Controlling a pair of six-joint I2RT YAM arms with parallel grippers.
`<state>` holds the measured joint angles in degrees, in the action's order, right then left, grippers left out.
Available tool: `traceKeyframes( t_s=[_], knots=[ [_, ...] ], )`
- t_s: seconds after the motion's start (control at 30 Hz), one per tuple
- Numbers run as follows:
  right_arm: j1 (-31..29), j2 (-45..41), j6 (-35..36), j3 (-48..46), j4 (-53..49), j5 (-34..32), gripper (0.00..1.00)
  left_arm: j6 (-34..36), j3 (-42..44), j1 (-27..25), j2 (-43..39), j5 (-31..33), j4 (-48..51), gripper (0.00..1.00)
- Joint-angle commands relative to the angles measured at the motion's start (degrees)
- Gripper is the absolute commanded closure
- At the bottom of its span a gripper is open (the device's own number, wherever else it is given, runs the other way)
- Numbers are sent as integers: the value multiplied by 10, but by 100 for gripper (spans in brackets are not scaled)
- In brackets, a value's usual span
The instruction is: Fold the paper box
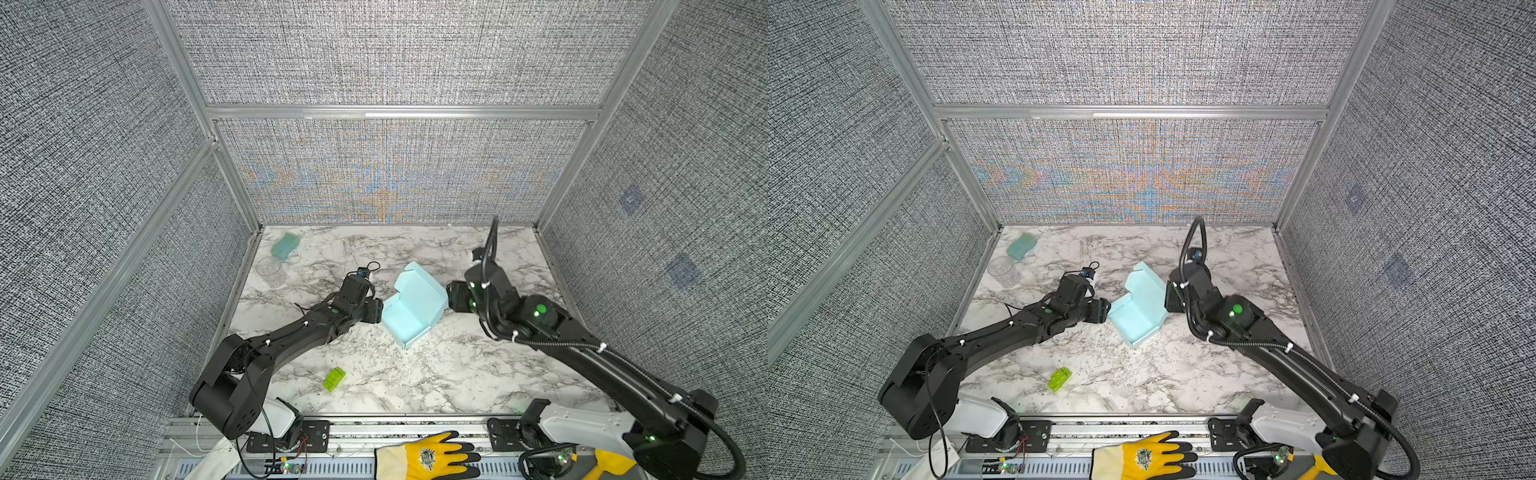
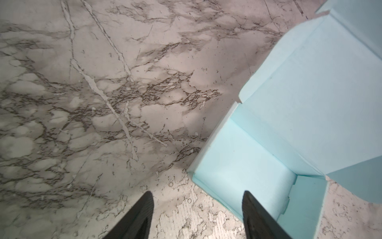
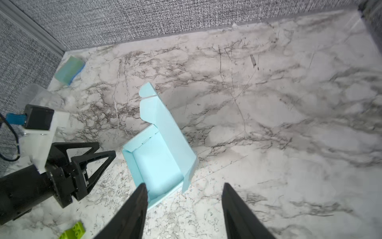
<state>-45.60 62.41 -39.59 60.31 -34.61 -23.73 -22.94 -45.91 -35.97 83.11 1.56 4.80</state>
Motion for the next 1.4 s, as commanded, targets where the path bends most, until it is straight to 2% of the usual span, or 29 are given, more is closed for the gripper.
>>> traceKeyframes(
  t_s=[0.0, 0.2, 0.3, 0.47, 0.57, 0.77, 0.9, 1.03, 1.07, 1.1, 1.37],
  knots=[
    [-32, -35, -137, -64, 69, -51, 41, -12, 4, 0, -9, 15, 1, 30],
    [-91, 2, -185, -120, 97, -70, 41, -15, 10, 0, -20, 19, 3, 29],
    [-97, 29, -203, -144, 144, -58, 41, -16, 11, 0, -24, 23, 5, 29],
    [-95, 63, -195, -161, 195, -77, 42, -17, 7, 0, -29, 34, 16, 29],
    [-82, 77, -160, -177, 244, -69, 44, -22, -1, 0, -28, 54, 32, 29],
    [-53, 89, -130, -207, 300, -47, 61, -35, -18, 3, -24, 77, 67, 26],
    [-29, 91, -92, -226, 342, -33, 69, -48, -28, 5, -27, 75, 92, 25],
    [-11, 93, -48, -237, 381, -21, 82, -59, -52, 5, -28, 64, 137, 24],
    [-6, 94, -35, -238, 386, -21, 85, -64, -56, 5, -31, 59, 150, 15],
    [-2, 95, -19, -238, 397, -17, 87, -69, -58, 5, -36, 54, 163, 13],
    [32, 122, 66, -237, 469, 13, 100, -114, -40, 5, -82, 18, 242, 11]
  ],
)
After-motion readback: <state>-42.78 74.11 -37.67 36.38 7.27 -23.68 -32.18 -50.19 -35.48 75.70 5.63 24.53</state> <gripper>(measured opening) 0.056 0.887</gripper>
